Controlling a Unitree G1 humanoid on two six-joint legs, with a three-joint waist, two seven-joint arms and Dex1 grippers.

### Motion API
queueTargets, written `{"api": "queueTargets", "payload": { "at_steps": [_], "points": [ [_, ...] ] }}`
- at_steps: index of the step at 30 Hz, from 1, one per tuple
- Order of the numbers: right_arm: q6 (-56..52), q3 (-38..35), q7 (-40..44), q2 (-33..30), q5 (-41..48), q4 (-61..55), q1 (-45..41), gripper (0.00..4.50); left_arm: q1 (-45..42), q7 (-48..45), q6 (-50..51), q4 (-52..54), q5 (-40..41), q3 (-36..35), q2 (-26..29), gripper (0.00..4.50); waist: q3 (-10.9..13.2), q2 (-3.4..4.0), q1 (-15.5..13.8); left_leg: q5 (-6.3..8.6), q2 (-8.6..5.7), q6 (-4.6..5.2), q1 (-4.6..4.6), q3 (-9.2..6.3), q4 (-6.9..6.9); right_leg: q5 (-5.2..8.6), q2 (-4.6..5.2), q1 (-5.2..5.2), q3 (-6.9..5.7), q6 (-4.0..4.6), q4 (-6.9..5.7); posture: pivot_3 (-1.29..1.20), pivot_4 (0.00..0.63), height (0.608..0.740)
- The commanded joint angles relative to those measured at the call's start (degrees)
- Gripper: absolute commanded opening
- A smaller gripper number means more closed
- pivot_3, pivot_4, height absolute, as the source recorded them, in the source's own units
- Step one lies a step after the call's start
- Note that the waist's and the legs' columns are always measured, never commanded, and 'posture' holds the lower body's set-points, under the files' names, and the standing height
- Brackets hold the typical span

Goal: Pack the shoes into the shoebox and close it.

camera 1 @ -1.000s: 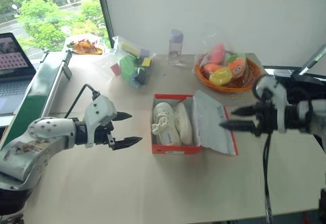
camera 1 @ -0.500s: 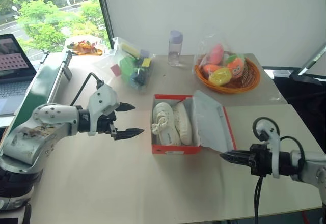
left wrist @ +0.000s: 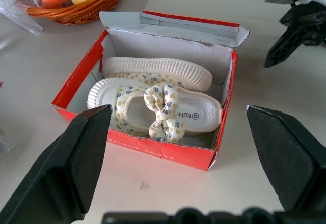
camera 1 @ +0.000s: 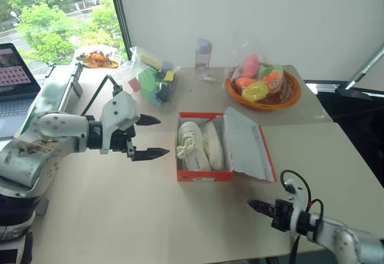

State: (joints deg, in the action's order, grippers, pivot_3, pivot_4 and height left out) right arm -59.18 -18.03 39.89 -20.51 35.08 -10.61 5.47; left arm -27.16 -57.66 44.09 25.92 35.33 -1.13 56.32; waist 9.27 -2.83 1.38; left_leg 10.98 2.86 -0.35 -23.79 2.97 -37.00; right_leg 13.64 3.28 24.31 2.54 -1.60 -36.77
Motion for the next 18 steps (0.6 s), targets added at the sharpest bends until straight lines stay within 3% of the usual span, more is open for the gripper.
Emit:
{"api": "queueTargets", "payload": {
  "at_steps": [1, 11, 15, 18],
  "points": [
    [6.74, 0.06, -1.40, 2.35, -0.32, 5.34, -4.51, 0.06, -1.40, -0.52, -0.21, 0.38, -0.15, -1.48, 1.24, 4.50, 0.00, -0.01, 0.02, 0.00, 0.01, 0.00, 0.02, -0.02, 0.00, -0.05, -0.02, -0.04, -0.01, -0.07, 0.01, 0.00, 0.150, 0.740],
    [21.18, -3.97, -3.18, 6.55, 0.05, 21.85, -13.27, 0.06, -1.07, -0.31, 1.34, 1.63, 1.07, -2.86, 2.93, 4.50, -0.21, -0.35, 0.90, -0.01, 0.03, 0.01, 0.26, 0.01, -0.02, -0.18, -0.01, -0.25, 0.02, -0.12, 0.03, 0.00, 0.150, 0.740],
    [21.71, -9.93, 0.23, 6.34, 8.34, 21.09, -13.88, 0.06, -0.47, -0.40, 1.76, 2.02, 1.44, -3.48, 3.70, 4.50, -0.20, -0.32, 0.77, -0.02, 0.01, 0.02, 0.30, 0.06, -0.02, -0.20, 0.02, -0.27, 0.07, -0.09, 0.01, 0.00, 0.150, 0.740],
    [14.70, -13.02, 2.63, 4.42, 19.01, 13.40, -13.14, 0.06, -0.49, -0.58, 2.07, 2.17, 1.52, -3.62, 4.03, 4.50, -0.02, -0.03, 0.41, -0.02, 0.00, 0.03, 0.17, 0.06, -0.02, -0.25, 0.03, -0.17, 0.07, -0.19, 0.00, 0.00, 0.150, 0.740]
  ]
}}
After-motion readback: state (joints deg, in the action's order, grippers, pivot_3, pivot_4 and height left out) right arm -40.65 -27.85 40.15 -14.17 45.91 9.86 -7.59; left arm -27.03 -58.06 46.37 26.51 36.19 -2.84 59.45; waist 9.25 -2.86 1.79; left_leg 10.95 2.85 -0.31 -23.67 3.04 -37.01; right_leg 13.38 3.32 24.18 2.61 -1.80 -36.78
